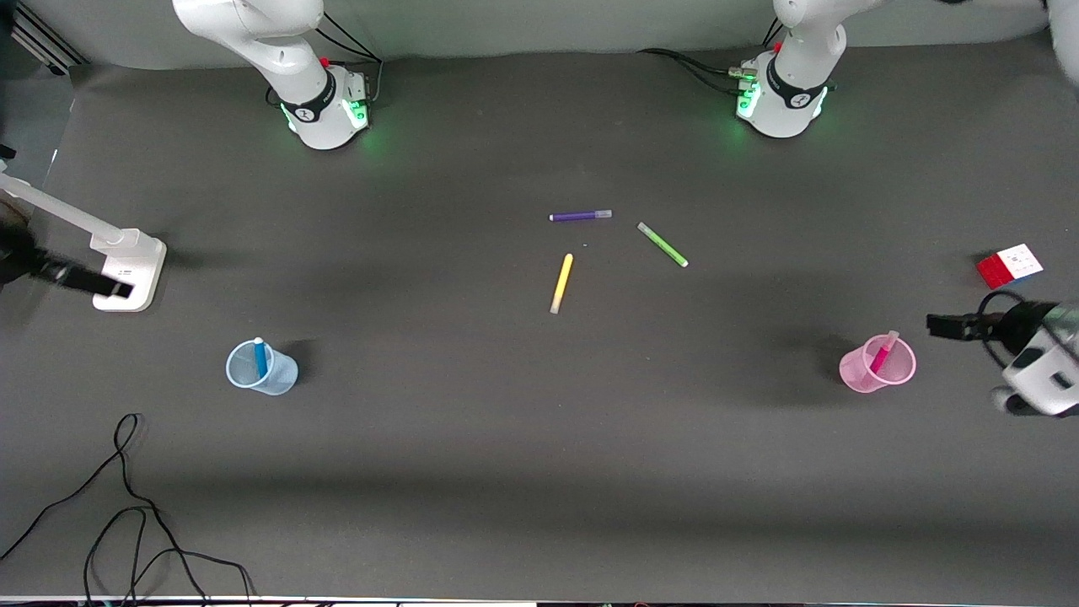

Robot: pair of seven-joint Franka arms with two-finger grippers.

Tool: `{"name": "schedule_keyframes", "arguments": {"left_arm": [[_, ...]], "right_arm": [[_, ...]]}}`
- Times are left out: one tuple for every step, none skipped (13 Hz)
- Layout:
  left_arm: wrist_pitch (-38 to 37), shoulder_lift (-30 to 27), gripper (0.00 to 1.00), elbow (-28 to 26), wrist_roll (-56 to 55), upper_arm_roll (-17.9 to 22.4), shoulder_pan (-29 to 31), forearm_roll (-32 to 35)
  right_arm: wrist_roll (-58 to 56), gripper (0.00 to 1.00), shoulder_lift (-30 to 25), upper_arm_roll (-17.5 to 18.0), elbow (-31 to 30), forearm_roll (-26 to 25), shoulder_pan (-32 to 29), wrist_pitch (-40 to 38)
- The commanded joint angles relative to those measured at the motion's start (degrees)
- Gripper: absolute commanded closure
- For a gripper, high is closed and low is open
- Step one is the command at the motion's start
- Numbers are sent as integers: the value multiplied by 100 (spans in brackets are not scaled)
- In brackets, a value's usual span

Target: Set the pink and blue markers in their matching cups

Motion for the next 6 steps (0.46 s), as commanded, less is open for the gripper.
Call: {"name": "schedule_keyframes", "arguments": {"left_arm": [[342,-968,0,-957,97,40,8,-85],[474,-1249,0,-1220,106,32,8,-207],[554,-1513,0,-1388,123,40,16,-408],[581,-1681,0,-1468,254,49,-1,-489],[616,-1883,0,-1573,360,75,-71,-515],[668,-2068,0,-1679,404,119,-202,-594]], "right_arm": [[295,0,-50,563,143,-129,-210,233],[225,0,204,607,530,-128,-88,93],[225,0,250,677,577,-302,157,101],[172,0,225,704,543,-730,238,127],[-429,0,111,835,447,-926,212,92],[-1322,0,49,879,428,-893,160,22]]}}
